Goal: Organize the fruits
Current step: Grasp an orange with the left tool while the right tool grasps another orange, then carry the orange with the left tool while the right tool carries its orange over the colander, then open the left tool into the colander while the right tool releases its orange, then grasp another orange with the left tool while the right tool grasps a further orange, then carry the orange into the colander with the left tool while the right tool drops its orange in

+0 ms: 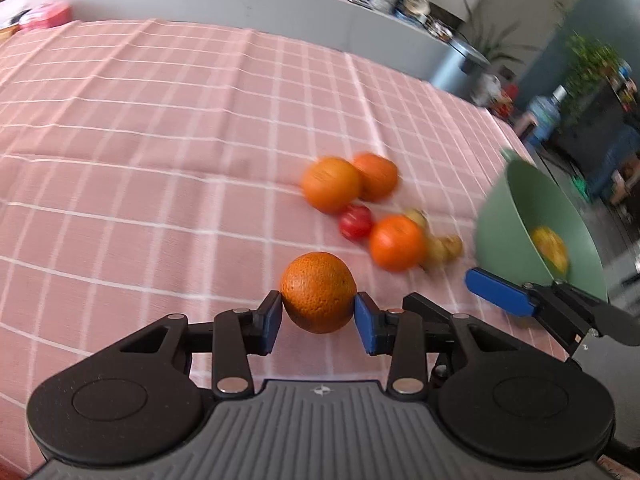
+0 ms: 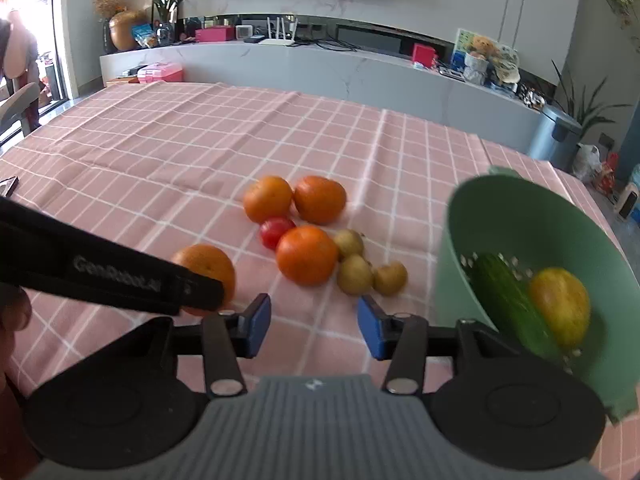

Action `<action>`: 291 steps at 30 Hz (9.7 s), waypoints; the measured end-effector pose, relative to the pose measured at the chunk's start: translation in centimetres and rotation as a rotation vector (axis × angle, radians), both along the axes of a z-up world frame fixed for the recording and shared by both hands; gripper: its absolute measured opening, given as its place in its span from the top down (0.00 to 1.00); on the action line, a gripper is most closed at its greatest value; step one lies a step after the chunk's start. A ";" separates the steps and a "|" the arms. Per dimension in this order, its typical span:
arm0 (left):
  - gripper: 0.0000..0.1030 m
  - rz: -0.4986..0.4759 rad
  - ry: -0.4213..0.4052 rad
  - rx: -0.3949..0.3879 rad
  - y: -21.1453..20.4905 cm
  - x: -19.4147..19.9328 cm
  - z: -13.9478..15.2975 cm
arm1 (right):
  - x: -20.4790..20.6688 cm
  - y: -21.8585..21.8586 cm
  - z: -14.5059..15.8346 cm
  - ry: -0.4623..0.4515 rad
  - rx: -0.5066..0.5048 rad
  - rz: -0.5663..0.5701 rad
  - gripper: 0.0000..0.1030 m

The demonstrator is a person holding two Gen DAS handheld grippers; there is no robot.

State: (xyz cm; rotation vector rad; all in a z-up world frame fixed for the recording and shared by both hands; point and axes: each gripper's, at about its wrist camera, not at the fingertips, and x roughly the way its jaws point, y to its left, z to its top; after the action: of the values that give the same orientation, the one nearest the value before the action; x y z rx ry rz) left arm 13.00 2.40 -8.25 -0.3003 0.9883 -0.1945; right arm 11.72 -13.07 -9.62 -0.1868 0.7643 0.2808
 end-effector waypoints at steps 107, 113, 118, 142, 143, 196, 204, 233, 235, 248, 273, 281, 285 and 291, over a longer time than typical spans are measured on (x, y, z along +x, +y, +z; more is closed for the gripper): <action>0.59 -0.131 0.188 -0.188 -16.9 10.4 3.5 | 10.2 -17.1 5.6 0.199 -0.108 0.172 0.64; 0.59 -0.120 0.229 -0.139 -17.4 11.3 2.8 | 12.4 -17.1 5.0 0.203 -0.073 0.192 0.64; 0.58 -0.104 0.247 -0.130 -17.3 11.7 2.7 | 13.5 -16.7 4.5 0.216 -0.073 0.218 0.64; 0.59 -0.036 0.162 -0.219 -13.8 7.7 5.8 | 12.5 -16.0 5.8 0.213 -0.113 0.064 0.43; 0.59 -0.044 0.153 -0.217 -13.6 7.3 6.2 | 12.1 -15.8 6.1 0.204 -0.113 0.052 0.42; 0.56 -0.082 -0.129 -0.015 -0.6 4.9 1.1 | 2.8 1.6 -0.3 -0.104 0.021 -0.078 0.60; 0.55 -0.084 -0.089 -0.046 -1.0 7.4 -1.2 | 5.3 1.4 -0.8 -0.077 -0.011 -0.037 0.65; 0.55 0.072 -0.070 -0.056 2.1 7.7 -1.1 | 10.3 2.0 -0.6 -0.008 0.059 0.028 0.55; 0.55 0.084 -0.063 -0.061 2.3 7.8 -1.2 | 10.8 2.1 -0.7 0.010 0.073 0.030 0.55; 0.53 0.084 -0.057 -0.085 2.6 8.2 -1.6 | 12.5 1.8 -1.8 0.078 0.100 -0.033 0.54; 0.55 0.181 -0.102 -0.066 2.6 2.2 5.4 | 7.1 2.9 4.8 0.042 0.051 0.170 0.59; 0.55 0.148 -0.124 -0.096 -0.4 -0.2 8.6 | 3.6 0.1 7.9 0.015 0.041 0.208 0.59; 0.55 0.111 -0.120 -0.113 -2.9 -0.8 9.5 | 2.2 -2.1 9.0 0.008 0.024 0.210 0.59; 0.55 0.080 -0.086 -0.165 -6.4 -0.5 9.8 | 1.1 -6.3 10.1 0.026 -0.007 0.201 0.59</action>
State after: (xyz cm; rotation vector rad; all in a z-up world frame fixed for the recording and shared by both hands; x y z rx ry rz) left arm 12.50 -4.00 1.59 -0.4783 0.8744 -0.2146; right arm 12.83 -19.41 0.52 -0.2678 0.7737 0.4717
